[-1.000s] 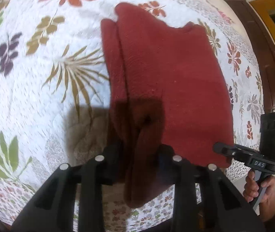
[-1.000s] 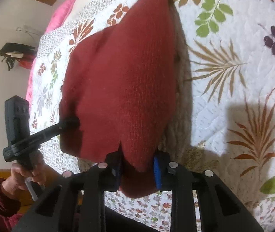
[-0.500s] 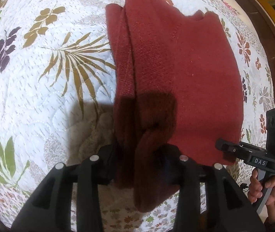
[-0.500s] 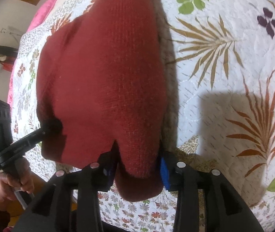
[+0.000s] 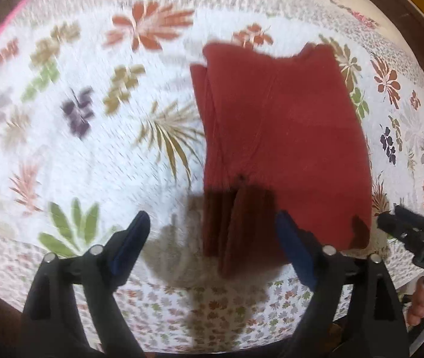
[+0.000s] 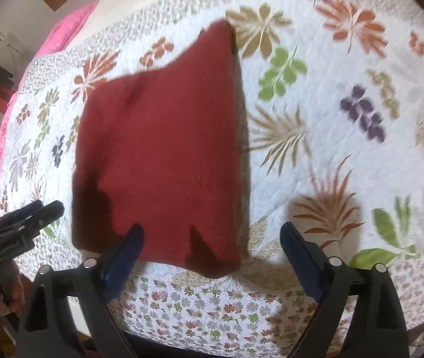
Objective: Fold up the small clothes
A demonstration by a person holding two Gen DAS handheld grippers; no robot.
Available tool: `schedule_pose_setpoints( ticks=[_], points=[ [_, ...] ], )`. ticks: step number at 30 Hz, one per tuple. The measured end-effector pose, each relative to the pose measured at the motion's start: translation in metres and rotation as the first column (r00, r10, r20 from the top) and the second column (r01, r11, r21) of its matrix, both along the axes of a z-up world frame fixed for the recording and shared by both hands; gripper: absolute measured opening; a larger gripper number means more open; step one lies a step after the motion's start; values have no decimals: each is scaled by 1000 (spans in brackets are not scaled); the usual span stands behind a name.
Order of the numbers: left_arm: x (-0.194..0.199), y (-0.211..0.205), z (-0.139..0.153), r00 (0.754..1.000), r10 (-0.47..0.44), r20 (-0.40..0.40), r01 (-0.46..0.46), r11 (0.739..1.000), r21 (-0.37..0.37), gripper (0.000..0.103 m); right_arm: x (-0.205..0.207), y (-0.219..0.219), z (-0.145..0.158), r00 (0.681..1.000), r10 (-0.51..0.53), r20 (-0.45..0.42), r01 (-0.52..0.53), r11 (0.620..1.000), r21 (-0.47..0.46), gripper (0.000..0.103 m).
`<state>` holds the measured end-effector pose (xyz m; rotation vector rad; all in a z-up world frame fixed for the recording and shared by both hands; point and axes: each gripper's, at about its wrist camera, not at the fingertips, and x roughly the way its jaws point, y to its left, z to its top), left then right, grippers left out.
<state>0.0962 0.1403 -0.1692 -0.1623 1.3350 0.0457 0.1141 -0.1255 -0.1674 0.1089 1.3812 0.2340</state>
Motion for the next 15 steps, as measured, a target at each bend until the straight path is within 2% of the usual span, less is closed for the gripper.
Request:
schedule_pose_setpoints(
  ticks=[3, 6, 15],
  points=[
    [-1, -5, 21, 999, -25, 37, 23, 998, 59, 90, 0, 5, 24, 999, -14, 47, 14, 1000, 0, 96],
    [-3, -7, 40, 998, -22, 63, 18, 997, 70, 91, 2, 16, 47, 995, -23, 96, 25, 999, -23, 99],
    [-17, -11, 80, 993, -21, 115, 6, 992, 127, 92, -7, 26, 97, 984, -15, 178, 20, 999, -26, 99]
  ],
)
